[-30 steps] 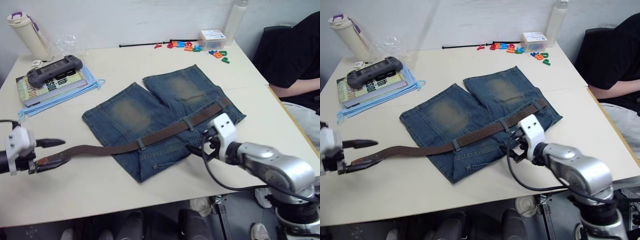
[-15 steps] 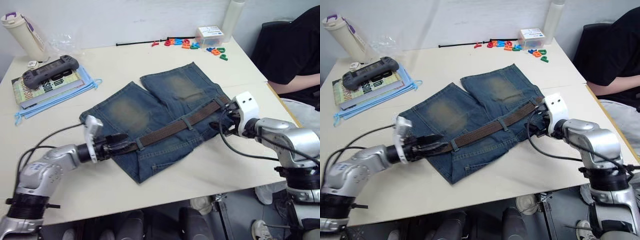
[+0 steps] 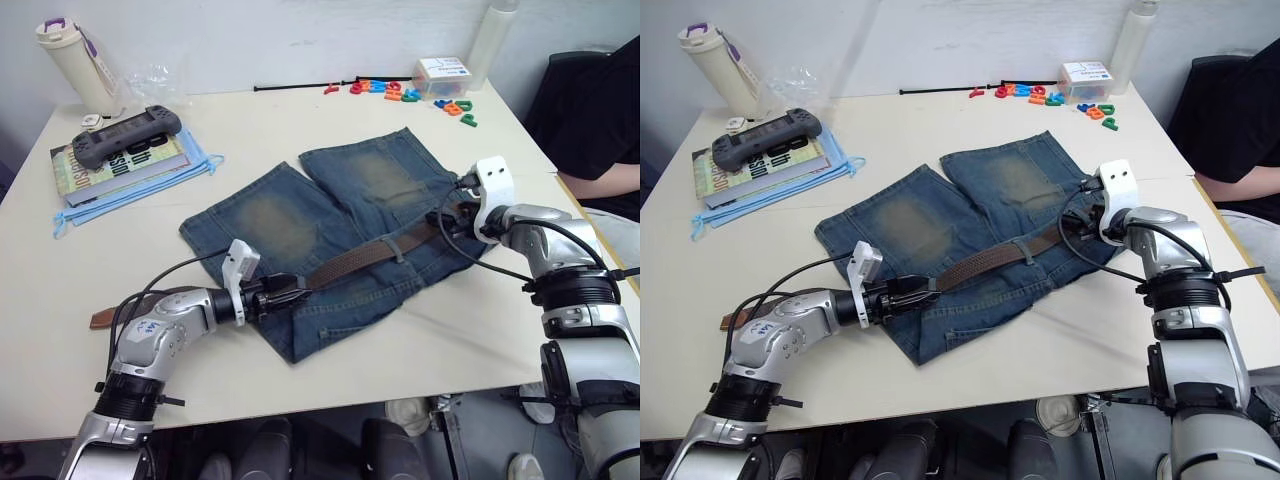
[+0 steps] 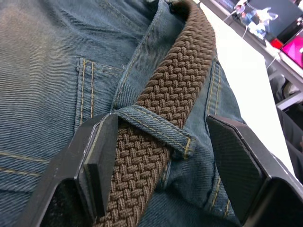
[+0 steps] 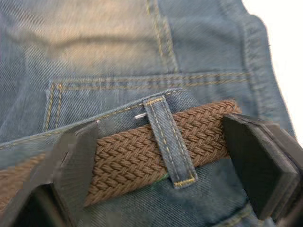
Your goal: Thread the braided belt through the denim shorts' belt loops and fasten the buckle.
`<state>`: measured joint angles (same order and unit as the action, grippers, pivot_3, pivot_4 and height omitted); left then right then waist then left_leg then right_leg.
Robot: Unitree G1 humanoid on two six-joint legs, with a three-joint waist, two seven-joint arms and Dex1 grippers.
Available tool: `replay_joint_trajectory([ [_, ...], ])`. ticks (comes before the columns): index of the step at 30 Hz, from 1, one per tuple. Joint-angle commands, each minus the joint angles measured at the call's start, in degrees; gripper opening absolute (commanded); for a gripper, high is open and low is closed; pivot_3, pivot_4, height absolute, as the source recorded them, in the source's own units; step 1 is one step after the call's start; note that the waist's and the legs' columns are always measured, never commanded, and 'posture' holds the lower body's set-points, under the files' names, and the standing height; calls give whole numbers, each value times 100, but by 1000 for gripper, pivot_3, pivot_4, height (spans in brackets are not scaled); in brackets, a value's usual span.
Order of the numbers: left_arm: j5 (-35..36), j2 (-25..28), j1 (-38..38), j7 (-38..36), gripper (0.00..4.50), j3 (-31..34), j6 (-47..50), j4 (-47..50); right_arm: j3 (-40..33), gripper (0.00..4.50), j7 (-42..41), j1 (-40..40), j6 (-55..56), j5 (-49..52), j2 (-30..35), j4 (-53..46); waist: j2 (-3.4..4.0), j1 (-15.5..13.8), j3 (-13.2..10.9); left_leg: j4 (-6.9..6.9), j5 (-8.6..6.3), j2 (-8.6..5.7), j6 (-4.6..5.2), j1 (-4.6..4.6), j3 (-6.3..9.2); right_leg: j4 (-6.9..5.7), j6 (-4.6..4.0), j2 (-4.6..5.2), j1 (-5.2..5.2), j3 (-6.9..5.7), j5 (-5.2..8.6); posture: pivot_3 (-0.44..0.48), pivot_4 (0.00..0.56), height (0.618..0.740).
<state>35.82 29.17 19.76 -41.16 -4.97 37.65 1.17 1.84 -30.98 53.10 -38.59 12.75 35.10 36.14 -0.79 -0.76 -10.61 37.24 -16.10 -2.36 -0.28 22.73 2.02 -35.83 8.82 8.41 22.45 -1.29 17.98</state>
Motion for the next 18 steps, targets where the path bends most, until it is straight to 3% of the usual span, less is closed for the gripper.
replay_joint_trajectory([
  [1,-163,-110,-146,-162,1722,-263,156,36,-52,2751,-296,86,58,-54,-25,69,0,14,0,0,0,1,0,-1,1,0,0,0,0,0,0,0,150,714],
  [5,-218,-171,-153,-232,18,-250,183,125,-14,808,-466,49,19,-143,-19,-82,0,47,0,-3,0,1,-1,-1,2,-1,0,0,2,-1,0,0,150,714],
  [6,-206,-204,-142,-248,0,-233,202,137,5,233,-480,34,-4,-172,-16,-138,0,57,0,-3,0,1,-1,0,2,-1,0,0,2,-1,0,0,150,714],
  [7,-203,-227,-135,-265,0,-219,215,144,11,21,-490,26,-22,-196,-17,-174,0,62,0,-2,0,1,0,0,2,-1,0,0,2,-2,0,0,150,714],
  [12,-495,-47,188,-633,0,-171,-31,-418,-83,21,-370,-3,-45,-279,-79,-352,0,75,0,-3,0,0,-1,1,3,0,0,0,3,-3,0,0,150,714],
  [18,-1399,335,1512,-892,0,72,-1353,-2476,-676,21,-98,-152,-62,61,-239,-1264,0,101,0,1,6,-15,-11,5,-1,-3,-1,-8,14,-7,0,0,150,714],
])
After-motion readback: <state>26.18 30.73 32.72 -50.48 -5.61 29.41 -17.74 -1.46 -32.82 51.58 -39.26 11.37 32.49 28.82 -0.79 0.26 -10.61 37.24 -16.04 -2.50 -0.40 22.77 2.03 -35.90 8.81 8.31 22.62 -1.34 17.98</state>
